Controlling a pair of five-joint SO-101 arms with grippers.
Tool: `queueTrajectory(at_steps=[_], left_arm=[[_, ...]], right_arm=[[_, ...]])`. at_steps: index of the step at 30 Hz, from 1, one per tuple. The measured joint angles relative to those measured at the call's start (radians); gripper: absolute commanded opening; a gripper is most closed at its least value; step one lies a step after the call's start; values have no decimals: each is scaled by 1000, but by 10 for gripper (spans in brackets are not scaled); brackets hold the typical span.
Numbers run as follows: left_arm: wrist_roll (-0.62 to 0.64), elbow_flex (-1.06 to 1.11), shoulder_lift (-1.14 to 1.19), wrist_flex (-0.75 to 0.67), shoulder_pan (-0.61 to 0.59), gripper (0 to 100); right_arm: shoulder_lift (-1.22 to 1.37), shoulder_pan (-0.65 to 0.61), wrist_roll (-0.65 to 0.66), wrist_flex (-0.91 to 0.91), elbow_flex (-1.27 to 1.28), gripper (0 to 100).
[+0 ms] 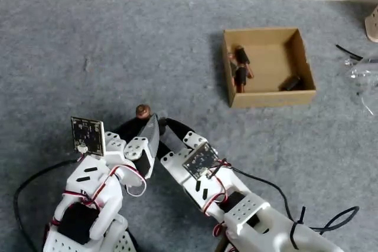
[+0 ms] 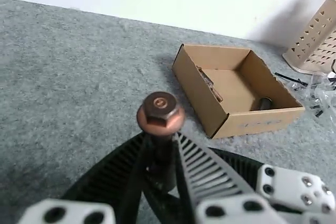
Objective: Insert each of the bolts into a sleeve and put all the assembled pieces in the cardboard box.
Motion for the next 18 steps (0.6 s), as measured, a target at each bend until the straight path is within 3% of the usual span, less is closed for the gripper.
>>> queueTrajectory(at_steps=[5,11,18], left_arm=[[-6,71,9,3,-2,506],[35,110,11,-41,-14,487],[210,84,9,-83,-169,438]], right_arm=[[2,3,-2,2,5,4],[-2,5,-3,-2,5,4],[0,0,-2,0,5,4]])
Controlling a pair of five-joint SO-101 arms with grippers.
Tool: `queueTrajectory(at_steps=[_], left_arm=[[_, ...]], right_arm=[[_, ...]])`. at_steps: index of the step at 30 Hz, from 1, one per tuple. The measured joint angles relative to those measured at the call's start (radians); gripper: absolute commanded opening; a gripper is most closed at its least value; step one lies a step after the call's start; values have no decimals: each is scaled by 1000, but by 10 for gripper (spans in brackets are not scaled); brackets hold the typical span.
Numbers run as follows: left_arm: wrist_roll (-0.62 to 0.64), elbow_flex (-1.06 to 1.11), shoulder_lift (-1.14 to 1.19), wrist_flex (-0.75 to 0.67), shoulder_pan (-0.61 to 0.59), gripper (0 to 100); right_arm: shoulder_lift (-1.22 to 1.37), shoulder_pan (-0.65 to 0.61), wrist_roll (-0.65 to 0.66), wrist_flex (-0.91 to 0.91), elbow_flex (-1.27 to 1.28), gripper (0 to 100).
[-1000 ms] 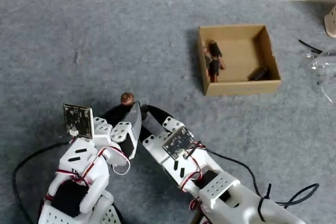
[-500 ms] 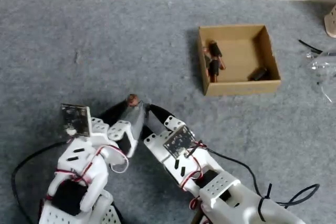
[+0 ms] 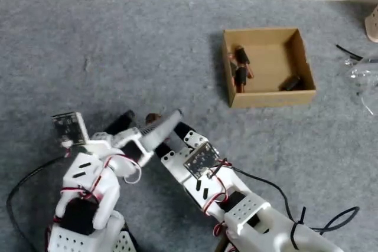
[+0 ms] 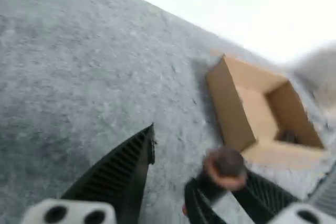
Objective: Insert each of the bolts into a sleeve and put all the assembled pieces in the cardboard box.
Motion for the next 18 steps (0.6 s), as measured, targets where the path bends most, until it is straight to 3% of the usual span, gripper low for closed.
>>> queueTrajectory(at_steps=[6,13,18], left_arm=[[18,-9,0,0,-34,335],[18,-9,0,-51,-135,15],[15,89,0,-204,-270,29]], right_arm=[[0,0,0,0,0,4],[0,38,0,0,0,4],[0,54,0,0,0,4]])
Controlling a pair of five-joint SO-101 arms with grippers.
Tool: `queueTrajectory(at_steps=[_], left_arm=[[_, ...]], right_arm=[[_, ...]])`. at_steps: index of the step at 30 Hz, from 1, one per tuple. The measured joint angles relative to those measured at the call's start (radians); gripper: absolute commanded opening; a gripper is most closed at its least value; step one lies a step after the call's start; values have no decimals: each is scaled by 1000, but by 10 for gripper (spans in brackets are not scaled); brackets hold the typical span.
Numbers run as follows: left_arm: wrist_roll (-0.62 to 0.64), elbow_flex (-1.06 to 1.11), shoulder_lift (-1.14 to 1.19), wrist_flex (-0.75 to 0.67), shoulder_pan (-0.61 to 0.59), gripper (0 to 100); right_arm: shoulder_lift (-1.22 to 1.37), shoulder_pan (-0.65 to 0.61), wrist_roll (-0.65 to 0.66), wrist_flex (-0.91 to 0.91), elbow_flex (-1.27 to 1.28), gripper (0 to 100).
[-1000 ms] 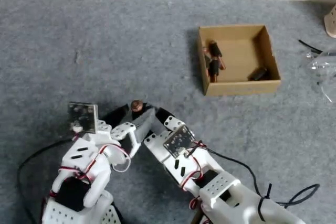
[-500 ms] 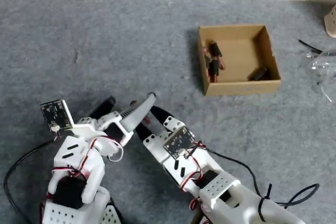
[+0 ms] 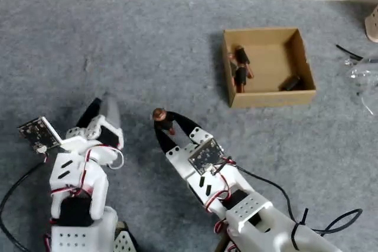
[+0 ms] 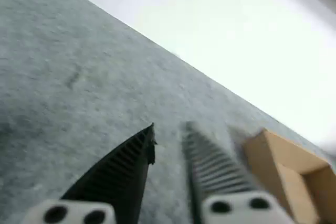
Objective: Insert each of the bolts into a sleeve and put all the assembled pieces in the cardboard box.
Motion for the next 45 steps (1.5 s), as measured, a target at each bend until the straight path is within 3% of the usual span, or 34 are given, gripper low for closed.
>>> queueTrajectory(at_steps=[5,8,12,25,31,38,45], left_arm=[[-187,107,-12,-186,-60,7],[-333,112,0,-141,-60,7],[-434,114,2,-51,-11,7],[-514,114,2,-18,11,7],[-526,114,2,-18,-5,7],[-526,114,2,-18,-5,7],[-526,114,2,-18,-5,7]], right_arm=[[0,26,0,0,0,4],[0,71,0,0,0,4],[0,109,0,0,0,4],[0,267,0,3,0,4],[2,439,-2,338,-74,4],[3,545,-114,804,-500,4],[175,543,-118,899,-839,4]])
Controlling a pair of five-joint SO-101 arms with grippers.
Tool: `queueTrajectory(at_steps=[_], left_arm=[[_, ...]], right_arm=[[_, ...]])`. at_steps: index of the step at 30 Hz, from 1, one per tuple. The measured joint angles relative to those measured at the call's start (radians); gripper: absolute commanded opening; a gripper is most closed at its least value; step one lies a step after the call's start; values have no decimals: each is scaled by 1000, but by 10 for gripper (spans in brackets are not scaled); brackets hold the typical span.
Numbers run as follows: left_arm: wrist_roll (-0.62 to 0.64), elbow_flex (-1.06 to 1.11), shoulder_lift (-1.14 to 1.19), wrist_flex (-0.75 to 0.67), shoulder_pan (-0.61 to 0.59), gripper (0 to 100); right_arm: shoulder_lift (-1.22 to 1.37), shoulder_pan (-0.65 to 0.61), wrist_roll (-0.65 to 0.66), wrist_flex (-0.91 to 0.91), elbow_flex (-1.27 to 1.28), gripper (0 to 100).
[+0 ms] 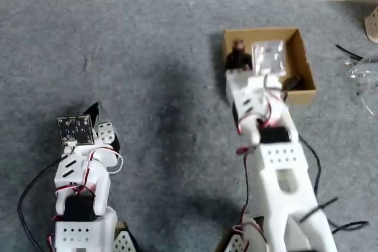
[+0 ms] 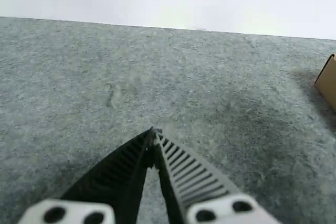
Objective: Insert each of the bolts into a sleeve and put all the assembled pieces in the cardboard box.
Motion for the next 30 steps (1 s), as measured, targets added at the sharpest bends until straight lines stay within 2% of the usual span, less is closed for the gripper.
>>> queueTrajectory(at_steps=[6,9,15,22,30], left_arm=[[0,0,0,0,0,7],[0,0,0,0,0,7],[0,0,0,0,0,7],[0,0,0,0,0,7],[0,0,0,0,0,7]], right_arm=[[308,52,-3,6,-282,4],[491,98,-3,68,-466,4],[890,172,-3,305,-908,4],[1307,199,-3,589,-1375,4],[1519,206,-3,856,-1743,4]])
